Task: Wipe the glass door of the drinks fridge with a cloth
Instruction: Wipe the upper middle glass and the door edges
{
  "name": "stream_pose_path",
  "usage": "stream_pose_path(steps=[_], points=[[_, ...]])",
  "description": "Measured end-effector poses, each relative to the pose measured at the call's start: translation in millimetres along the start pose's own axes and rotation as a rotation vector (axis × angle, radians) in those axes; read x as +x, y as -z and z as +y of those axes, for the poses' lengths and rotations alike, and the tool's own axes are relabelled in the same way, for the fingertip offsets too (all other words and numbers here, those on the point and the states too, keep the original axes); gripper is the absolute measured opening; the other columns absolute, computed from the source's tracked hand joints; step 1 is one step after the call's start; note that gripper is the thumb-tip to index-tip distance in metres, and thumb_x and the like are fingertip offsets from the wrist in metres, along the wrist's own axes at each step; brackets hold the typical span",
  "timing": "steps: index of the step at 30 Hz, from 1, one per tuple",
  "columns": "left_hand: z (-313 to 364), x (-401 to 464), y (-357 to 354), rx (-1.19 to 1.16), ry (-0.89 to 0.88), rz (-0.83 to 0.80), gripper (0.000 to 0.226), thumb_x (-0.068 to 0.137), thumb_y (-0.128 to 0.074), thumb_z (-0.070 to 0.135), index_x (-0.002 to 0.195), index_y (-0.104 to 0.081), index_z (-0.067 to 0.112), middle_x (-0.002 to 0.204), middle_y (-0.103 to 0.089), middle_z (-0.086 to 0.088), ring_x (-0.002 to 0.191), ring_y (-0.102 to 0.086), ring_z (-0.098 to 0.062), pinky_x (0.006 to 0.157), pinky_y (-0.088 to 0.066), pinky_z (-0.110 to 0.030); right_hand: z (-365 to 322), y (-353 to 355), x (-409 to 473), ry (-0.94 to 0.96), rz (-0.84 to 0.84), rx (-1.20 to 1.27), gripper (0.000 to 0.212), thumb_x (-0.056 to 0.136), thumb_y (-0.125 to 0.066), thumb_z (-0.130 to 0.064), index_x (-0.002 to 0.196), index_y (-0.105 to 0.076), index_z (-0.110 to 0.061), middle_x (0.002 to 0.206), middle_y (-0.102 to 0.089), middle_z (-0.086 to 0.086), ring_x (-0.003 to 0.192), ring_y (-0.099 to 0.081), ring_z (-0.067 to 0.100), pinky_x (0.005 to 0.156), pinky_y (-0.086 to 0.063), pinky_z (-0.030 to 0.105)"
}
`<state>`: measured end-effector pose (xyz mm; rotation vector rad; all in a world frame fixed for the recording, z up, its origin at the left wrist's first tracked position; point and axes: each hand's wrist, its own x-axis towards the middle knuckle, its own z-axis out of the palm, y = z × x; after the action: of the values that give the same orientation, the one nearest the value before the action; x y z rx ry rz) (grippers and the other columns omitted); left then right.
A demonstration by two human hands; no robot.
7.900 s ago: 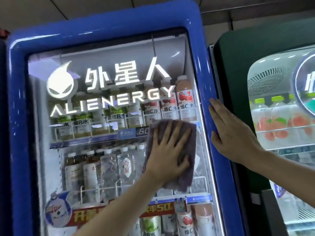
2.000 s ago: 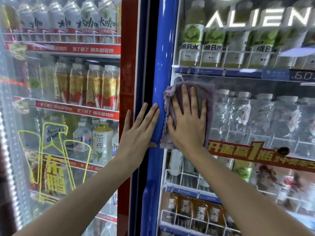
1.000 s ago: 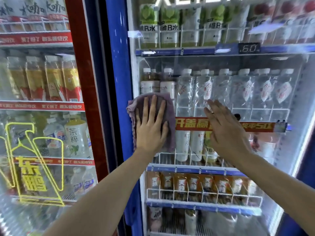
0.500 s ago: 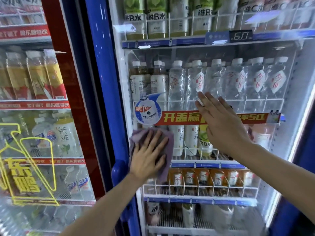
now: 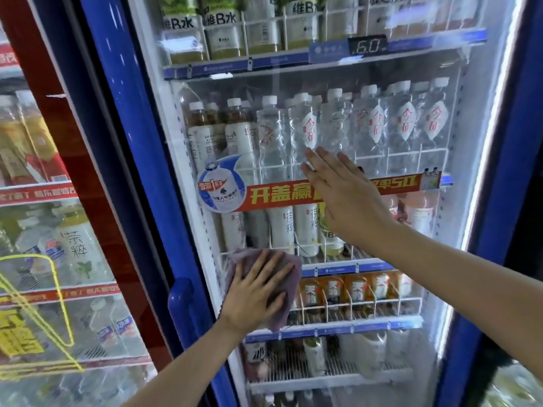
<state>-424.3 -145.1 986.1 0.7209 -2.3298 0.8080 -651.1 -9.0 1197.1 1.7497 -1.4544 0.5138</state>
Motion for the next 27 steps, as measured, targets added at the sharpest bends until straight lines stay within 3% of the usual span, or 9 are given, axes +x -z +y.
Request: stream_pose_path(steps=[5,10,13,16,20,22,24,27], points=[[-15.3,66.6,45.7,-0.011,0.105,0.137,0.077,0.101,-0.038,0.061,0.167,-0.008,0.038,0.176,0.007,0.008,0.163,0.007,-0.022,0.127,0.013,-0.054,12.6,0.0,-25.6,0.039,0.031,0.04,0.078,0.085,-0.045,0.012,0.161,-0.033,-0.003,0.172,-0.024,0.014,0.161,-0.018,0.03,0.132,-0.012,0.047],[-6.0,108.1,53.8,0.014,0.16,0.278,0.076,0.101,-0.039,0.058,0.168,-0.014,0.031,0.177,0.0,-0.001,0.163,0.002,-0.03,0.126,0.013,-0.061,17.3,-14.3,-93.6,-0.028,0.087,-0.026,0.074,0.074,-0.071,0.018,0.146,-0.056,0.003,0.158,-0.048,0.021,0.15,-0.042,0.038,0.124,-0.034,0.053],[16.2,93.2,30.3,0.006,0.144,0.249,0.076,0.101,-0.039,0.059,0.168,-0.014,0.03,0.177,-0.001,-0.002,0.163,0.0,-0.03,0.125,0.016,-0.06,19.9,-22.7,-119.8,-0.102,0.041,-0.028,0.074,0.07,-0.074,0.021,0.141,-0.06,0.007,0.153,-0.052,0.024,0.144,-0.049,0.044,0.116,-0.042,0.06],[49.3,57.2,-4.2,0.03,-0.057,0.088,0.084,0.098,-0.049,0.057,0.168,-0.011,0.031,0.177,0.005,0.003,0.163,0.006,-0.023,0.125,0.021,-0.053,23.4,-25.4,-129.6,-0.131,-0.037,-0.033,0.081,0.07,-0.069,0.022,0.148,-0.051,0.008,0.159,-0.045,0.024,0.149,-0.041,0.043,0.12,-0.039,0.058],[64.2,37.0,-16.6,0.019,-0.035,0.015,0.086,0.098,-0.054,0.056,0.168,-0.009,0.032,0.176,0.006,0.007,0.163,0.005,-0.018,0.128,0.015,-0.049,30.4,-26.4,-131.9,-0.126,-0.116,-0.024,0.082,0.077,-0.065,0.017,0.155,-0.04,0.005,0.166,-0.034,0.02,0.155,-0.031,0.039,0.126,-0.027,0.053],[56.0,48.9,-4.3,0.061,-0.032,0.048,0.087,0.098,-0.052,0.059,0.168,-0.008,0.033,0.176,0.01,0.008,0.162,0.01,-0.018,0.127,0.02,-0.049,32.7,-27.9,-132.4,-0.119,-0.134,-0.046,0.085,0.075,-0.068,0.016,0.155,-0.04,0.005,0.166,-0.034,0.02,0.155,-0.031,0.038,0.126,-0.023,0.051],[45.4,79.5,18.2,0.051,0.087,0.151,0.083,0.1,-0.043,0.063,0.168,-0.007,0.033,0.176,0.01,0.005,0.162,0.01,-0.021,0.125,0.023,-0.05,33.2,-30.5,-133.9,-0.126,-0.13,-0.063,0.088,0.072,-0.07,0.017,0.154,-0.043,0.005,0.165,-0.036,0.02,0.154,-0.034,0.038,0.125,-0.024,0.051],[32.4,132.1,50.5,-0.008,0.195,0.301,0.08,0.1,-0.04,0.062,0.168,-0.01,0.031,0.177,0.006,-0.001,0.163,0.004,-0.028,0.125,0.019,-0.057,33.0,-35.7,-134.8,-0.133,-0.12,-0.048,0.089,0.07,-0.069,0.017,0.154,-0.043,0.005,0.165,-0.036,0.019,0.154,-0.034,0.037,0.125,-0.023,0.051]])
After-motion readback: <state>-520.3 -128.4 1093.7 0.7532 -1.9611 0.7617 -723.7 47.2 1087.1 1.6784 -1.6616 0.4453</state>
